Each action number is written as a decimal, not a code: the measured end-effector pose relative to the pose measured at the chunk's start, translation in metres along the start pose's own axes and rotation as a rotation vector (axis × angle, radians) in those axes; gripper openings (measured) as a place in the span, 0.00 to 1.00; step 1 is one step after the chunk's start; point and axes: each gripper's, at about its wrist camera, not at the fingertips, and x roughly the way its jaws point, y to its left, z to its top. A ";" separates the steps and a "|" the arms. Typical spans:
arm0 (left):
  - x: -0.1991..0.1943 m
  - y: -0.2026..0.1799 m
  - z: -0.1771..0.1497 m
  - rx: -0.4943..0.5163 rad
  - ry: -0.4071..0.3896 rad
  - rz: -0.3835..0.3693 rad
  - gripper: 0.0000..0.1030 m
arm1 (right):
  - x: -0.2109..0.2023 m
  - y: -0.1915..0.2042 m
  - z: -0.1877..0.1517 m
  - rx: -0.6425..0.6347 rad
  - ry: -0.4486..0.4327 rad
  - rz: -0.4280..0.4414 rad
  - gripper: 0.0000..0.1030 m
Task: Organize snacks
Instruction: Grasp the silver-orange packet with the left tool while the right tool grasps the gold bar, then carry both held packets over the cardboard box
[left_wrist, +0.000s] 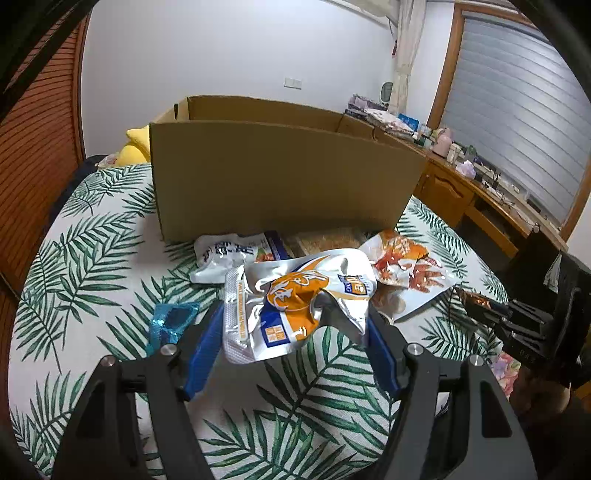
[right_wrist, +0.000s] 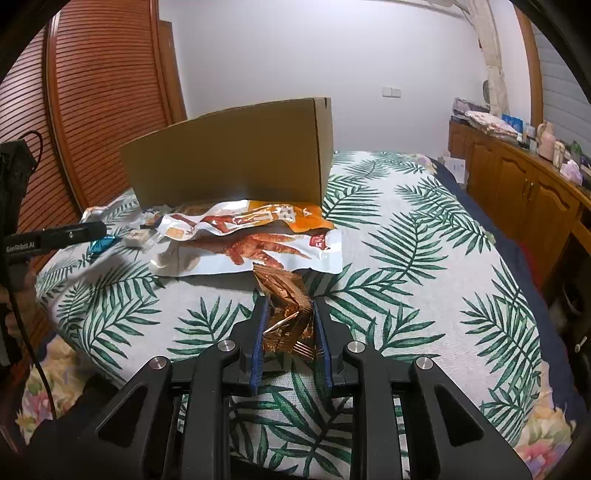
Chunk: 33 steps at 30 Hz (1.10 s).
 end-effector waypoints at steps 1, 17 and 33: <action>-0.001 0.001 0.001 -0.002 -0.004 0.000 0.68 | 0.000 0.000 0.000 0.000 0.000 -0.001 0.21; -0.019 -0.001 0.011 -0.011 -0.058 -0.018 0.68 | -0.015 0.002 0.011 -0.013 -0.031 -0.008 0.21; -0.034 -0.002 0.057 0.004 -0.155 -0.001 0.68 | -0.032 0.011 0.060 -0.104 -0.103 0.039 0.21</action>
